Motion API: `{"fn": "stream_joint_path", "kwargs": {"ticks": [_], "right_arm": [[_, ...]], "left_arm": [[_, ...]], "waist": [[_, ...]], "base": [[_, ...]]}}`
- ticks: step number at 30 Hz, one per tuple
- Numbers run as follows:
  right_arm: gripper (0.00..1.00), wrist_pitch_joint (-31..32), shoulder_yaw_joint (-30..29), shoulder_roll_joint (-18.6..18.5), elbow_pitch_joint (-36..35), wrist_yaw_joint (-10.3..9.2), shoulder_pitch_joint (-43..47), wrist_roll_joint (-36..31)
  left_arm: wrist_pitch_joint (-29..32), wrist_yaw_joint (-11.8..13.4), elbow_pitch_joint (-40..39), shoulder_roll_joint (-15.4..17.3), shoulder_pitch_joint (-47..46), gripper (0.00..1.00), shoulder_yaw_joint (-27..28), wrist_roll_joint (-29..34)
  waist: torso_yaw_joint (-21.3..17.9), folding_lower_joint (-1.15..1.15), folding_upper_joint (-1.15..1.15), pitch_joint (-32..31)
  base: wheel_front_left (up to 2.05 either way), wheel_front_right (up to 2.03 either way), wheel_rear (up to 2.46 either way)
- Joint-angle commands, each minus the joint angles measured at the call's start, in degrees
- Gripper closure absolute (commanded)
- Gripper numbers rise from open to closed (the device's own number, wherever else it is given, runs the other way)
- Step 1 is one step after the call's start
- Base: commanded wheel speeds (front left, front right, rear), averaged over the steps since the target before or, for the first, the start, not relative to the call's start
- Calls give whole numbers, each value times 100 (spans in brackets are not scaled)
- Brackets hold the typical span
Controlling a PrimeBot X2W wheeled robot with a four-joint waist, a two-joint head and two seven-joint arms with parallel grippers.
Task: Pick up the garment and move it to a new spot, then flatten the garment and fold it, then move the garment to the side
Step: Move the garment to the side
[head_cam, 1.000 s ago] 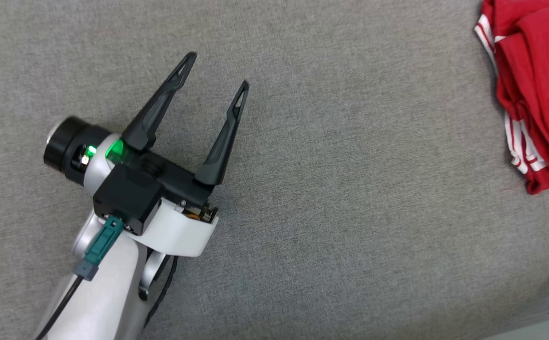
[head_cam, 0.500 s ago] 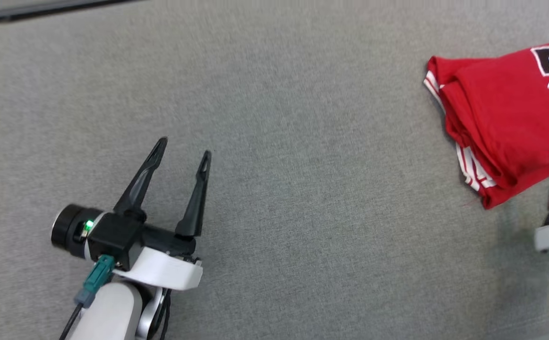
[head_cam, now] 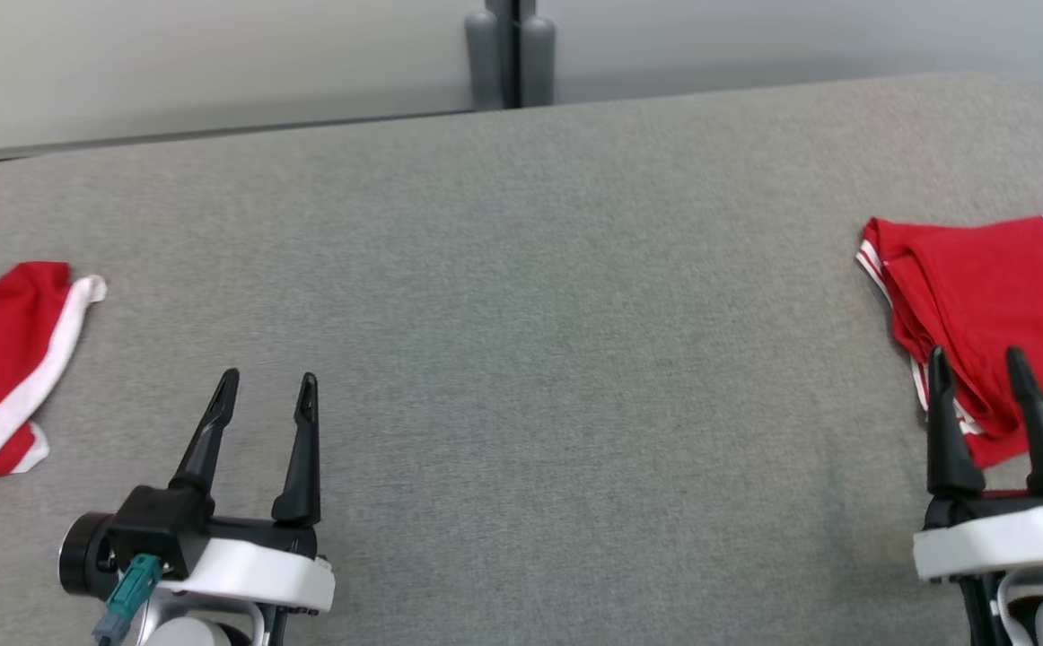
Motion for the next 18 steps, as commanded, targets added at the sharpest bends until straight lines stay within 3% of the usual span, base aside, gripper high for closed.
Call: {"fn": "stream_joint_path", "kwargs": {"ticks": [1,10,18], "right_arm": [[0,67,26,24,-84,-10,120,-47],[0,587,66,172,-663,-10,1060,-204],[0,936,74,111,-1031,-10,1511,-168]], "left_arm": [[-29,26,28,10,72,0,45,-57],[-61,-75,363,0,689,0,183,-348],[-70,-91,434,82,987,0,199,-412]], "waist": [[215,0,0,-230],[501,0,0,-1154],[496,0,0,-1487]], "base": [[0,0,0],[0,0,0],[0,0,0]]}}
